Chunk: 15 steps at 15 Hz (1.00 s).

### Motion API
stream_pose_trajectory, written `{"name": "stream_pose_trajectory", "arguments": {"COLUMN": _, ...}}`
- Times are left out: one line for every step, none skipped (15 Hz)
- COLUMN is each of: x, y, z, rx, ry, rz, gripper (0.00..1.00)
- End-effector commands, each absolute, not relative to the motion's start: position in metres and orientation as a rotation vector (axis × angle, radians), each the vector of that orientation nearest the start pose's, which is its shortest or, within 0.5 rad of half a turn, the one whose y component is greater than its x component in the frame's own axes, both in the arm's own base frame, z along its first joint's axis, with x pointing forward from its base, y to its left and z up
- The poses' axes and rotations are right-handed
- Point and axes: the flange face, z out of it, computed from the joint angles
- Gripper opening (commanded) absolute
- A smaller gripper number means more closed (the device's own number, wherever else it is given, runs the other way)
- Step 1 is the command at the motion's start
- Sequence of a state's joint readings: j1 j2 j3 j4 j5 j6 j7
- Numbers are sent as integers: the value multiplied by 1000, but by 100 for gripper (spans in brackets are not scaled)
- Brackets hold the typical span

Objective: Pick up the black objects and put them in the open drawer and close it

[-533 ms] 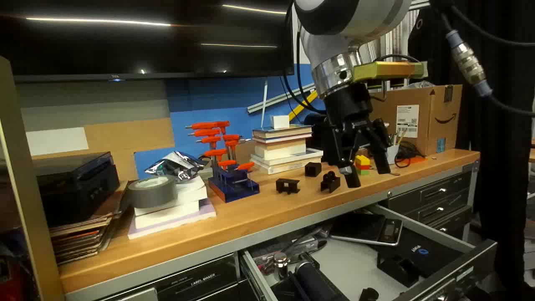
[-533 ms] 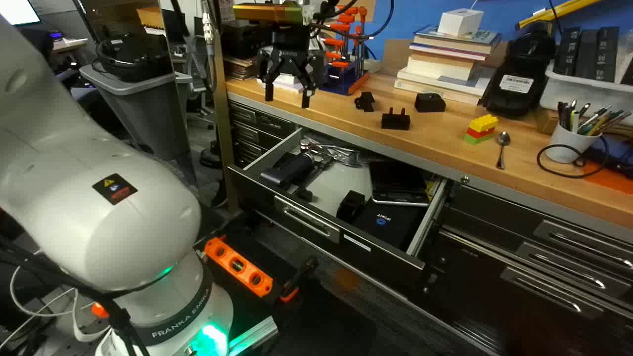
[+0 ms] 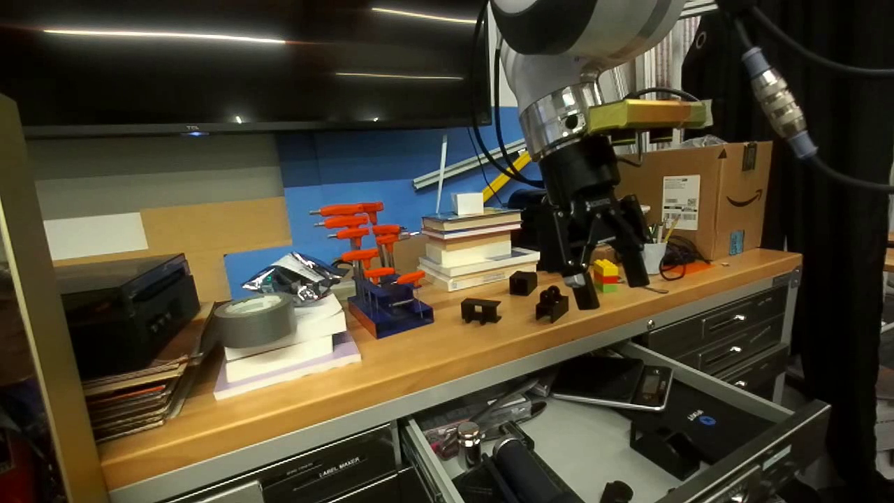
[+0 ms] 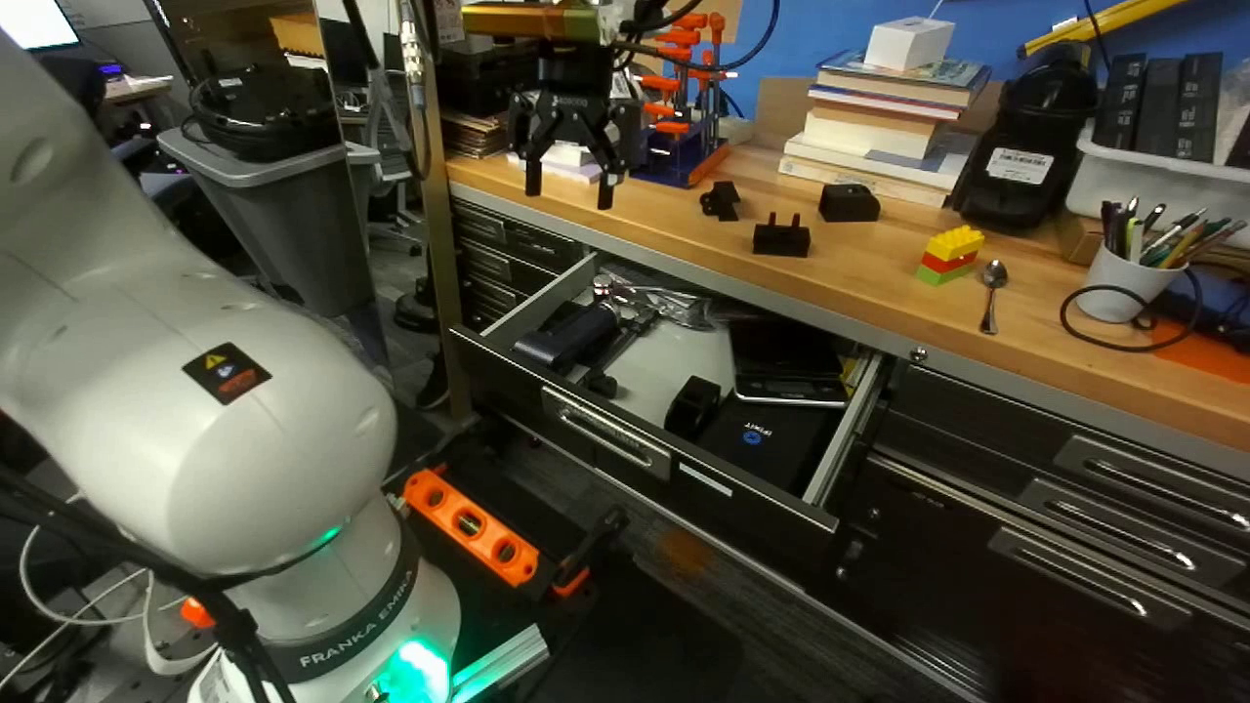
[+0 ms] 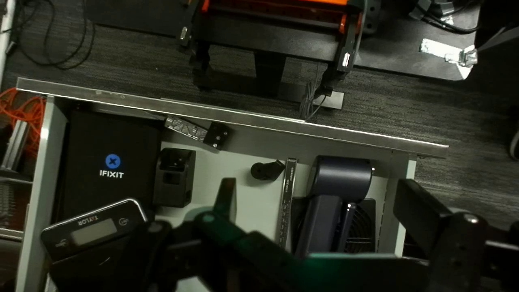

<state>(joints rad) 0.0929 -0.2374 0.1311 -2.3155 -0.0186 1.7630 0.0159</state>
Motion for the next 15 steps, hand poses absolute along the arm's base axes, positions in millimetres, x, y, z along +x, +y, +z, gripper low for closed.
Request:
{"name": "stream_pose_trajectory", "arguments": {"x": 434, "y": 86, "z": 417, "rx": -3226, "ry": -301, "rz": 468, "gripper": 100}}
{"name": "stream_pose_trajectory", "arguments": {"x": 444, "y": 76, "z": 419, "rx": -3250, "ry": -267, "rz": 432, "gripper": 100}}
{"name": "stream_pose_trajectory", "arguments": {"x": 451, "y": 69, "z": 420, "rx": -3265, "ry": -247, "rz": 407, "gripper": 100}}
{"name": "stream_pose_trajectory", "arguments": {"x": 462, "y": 59, "z": 419, "rx": -3289, "ry": -210, "rz": 367, "gripper": 100}}
{"name": "stream_pose_trajectory", "arguments": {"x": 471, "y": 50, "z": 419, "rx": -3305, "ry": -185, "rz": 331, "gripper": 100}}
{"name": "stream_pose_trajectory", "arguments": {"x": 484, "y": 40, "z": 417, "rx": -3312, "ry": -156, "rz": 285, "gripper": 100}}
{"name": "stream_pose_trajectory", "arguments": {"x": 495, "y": 30, "z": 416, "rx": -3315, "ry": -128, "rz": 241, "gripper": 100}}
{"name": "stream_pose_trajectory", "arguments": {"x": 507, "y": 20, "z": 415, "rx": -3310, "ry": -108, "rz": 195, "gripper": 100}}
{"name": "stream_pose_trajectory", "arguments": {"x": 518, "y": 12, "z": 413, "rx": -3307, "ry": -79, "rz": 149, "gripper": 100}}
{"name": "stream_pose_trajectory", "arguments": {"x": 528, "y": 2, "z": 413, "rx": -3298, "ry": -64, "rz": 110, "gripper": 100}}
{"name": "stream_pose_trajectory", "arguments": {"x": 537, "y": -5, "z": 412, "rx": -3293, "ry": -38, "rz": 76, "gripper": 100}}
{"name": "stream_pose_trajectory", "arguments": {"x": 548, "y": -14, "z": 413, "rx": -3283, "ry": -12, "rz": 34, "gripper": 100}}
{"name": "stream_pose_trajectory", "arguments": {"x": 558, "y": -21, "z": 413, "rx": -3278, "ry": 10, "rz": 1, "gripper": 100}}
{"name": "stream_pose_trajectory", "arguments": {"x": 569, "y": -30, "z": 415, "rx": -3272, "ry": 38, "rz": -32, "gripper": 100}}
{"name": "stream_pose_trajectory", "arguments": {"x": 578, "y": -37, "z": 417, "rx": -3268, "ry": 52, "rz": -66, "gripper": 100}}
